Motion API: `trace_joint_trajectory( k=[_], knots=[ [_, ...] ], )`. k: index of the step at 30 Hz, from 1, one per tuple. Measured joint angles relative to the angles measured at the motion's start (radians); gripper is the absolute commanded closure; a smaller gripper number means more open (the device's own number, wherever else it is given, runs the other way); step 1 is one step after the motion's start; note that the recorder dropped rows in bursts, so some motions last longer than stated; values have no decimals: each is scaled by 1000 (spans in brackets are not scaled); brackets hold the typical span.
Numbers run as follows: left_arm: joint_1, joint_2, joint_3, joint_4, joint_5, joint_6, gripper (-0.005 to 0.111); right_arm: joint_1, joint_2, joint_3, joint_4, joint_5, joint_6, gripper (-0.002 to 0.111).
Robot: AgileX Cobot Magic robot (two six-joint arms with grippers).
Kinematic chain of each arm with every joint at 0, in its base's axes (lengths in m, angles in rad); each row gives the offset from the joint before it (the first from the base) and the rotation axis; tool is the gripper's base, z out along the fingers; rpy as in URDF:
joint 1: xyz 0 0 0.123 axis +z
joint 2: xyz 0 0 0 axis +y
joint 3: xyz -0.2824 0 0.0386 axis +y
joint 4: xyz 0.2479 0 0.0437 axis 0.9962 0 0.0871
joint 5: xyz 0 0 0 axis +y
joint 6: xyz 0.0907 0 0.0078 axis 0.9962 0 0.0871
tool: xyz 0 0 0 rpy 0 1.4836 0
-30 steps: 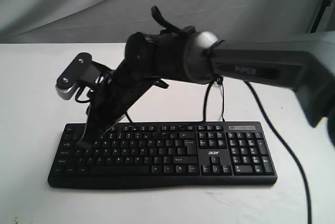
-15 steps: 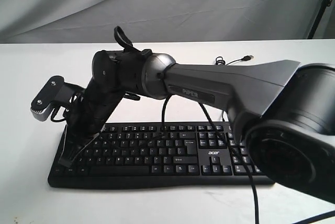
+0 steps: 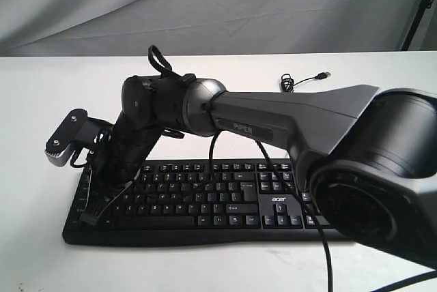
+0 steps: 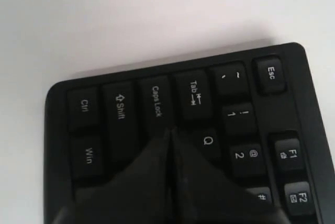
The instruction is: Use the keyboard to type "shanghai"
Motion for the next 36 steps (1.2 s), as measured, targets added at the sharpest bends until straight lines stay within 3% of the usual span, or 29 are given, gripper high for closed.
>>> trace_joint_trajectory(
  k=[8,13,17,25,36],
  knots=[
    [0,0,0,0,0,0,107,0,-19,-2,-24,13,0,108],
    [0,0,0,0,0,0,107,-9,-145,8,-110,69,50,108],
    [0,0,0,0,0,0,107,-67,-252,154,-134,50,75,108],
    [0,0,0,0,0,0,107,-153,-357,518,-34,-167,24,108],
    [0,0,0,0,0,0,107,-157,-359,573,56,-251,-23,108]
  ],
)
